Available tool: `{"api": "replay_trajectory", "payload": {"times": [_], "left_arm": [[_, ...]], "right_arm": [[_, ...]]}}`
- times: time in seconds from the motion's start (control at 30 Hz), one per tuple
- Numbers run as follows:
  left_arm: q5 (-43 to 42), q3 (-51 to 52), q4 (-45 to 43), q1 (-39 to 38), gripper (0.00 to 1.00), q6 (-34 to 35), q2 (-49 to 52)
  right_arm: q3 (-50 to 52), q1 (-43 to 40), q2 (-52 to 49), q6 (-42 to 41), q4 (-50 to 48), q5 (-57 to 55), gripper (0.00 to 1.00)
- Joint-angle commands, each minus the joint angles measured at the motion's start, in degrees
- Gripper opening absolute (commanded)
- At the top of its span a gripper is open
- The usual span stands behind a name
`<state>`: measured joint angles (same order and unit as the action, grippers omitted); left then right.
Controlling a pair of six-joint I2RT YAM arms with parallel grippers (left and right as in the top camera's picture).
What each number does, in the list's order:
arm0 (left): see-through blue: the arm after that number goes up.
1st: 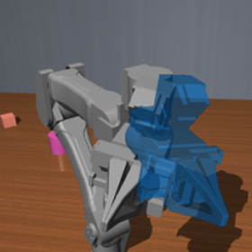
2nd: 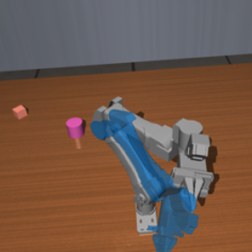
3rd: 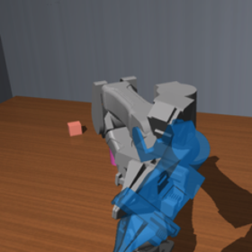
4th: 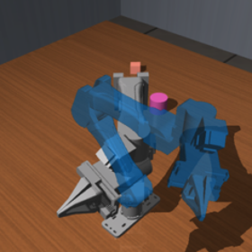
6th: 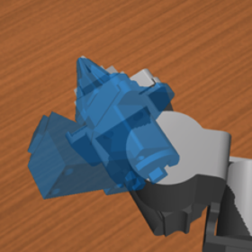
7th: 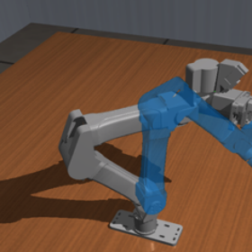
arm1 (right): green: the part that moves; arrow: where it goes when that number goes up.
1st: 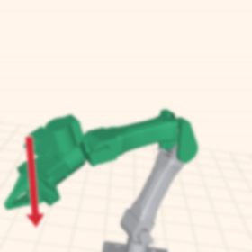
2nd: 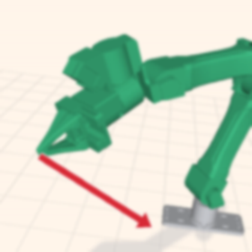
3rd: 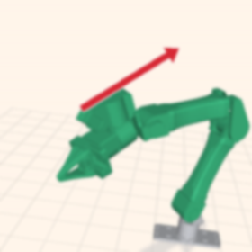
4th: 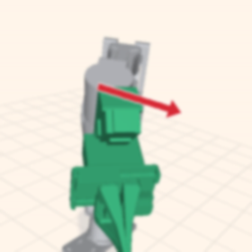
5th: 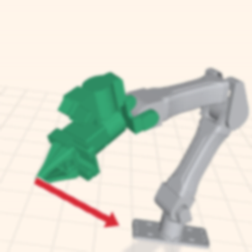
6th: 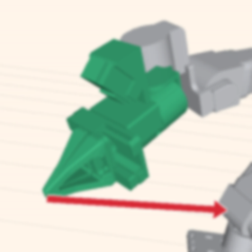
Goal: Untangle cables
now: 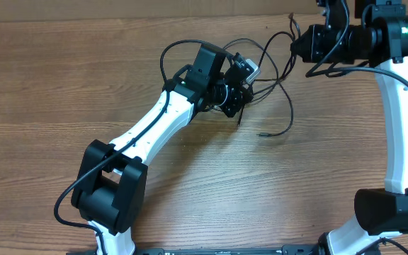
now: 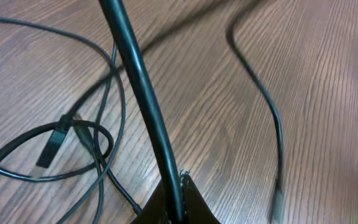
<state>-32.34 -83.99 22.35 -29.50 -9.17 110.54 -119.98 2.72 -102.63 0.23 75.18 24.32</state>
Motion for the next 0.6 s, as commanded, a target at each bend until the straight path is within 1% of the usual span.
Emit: {"api": "replay_trajectory", "payload": {"times": [0.0,0.2,0.3,0.37,0.4,0.43,0.57], "left_arm": [[-0.31,-1.16,0.76,0.22,0.04,0.63,0.15],[-0.31,-1.16,0.79,0.22,0.04,0.63,0.15],[-0.28,-1.16,0.79,0.22,0.04,0.61,0.15],[-0.28,-1.16,0.79,0.22,0.04,0.61,0.15],[-0.28,-1.16,0.79,0.22,0.04,0.61,0.15],[-0.28,-1.16,0.79,0.22,0.04,0.61,0.15],[-0.26,-1.16,0.79,0.22,0.04,0.61,0.15]], "right_arm": [[0.04,0.17,0.04,0.22,-2.78,-0.92,0.04],[0.04,0.17,0.04,0.22,-2.64,-0.92,0.04],[0.04,0.17,0.04,0.22,-2.6,-0.92,0.15],[0.04,0.17,0.04,0.22,-2.58,-0.92,0.18],[0.04,0.17,0.04,0.22,-2.47,-0.94,0.15],[0.04,0.17,0.04,0.22,-2.43,-0.92,0.04],[0.04,0.17,0.04,0.22,-2.25,-0.94,0.04]]}}
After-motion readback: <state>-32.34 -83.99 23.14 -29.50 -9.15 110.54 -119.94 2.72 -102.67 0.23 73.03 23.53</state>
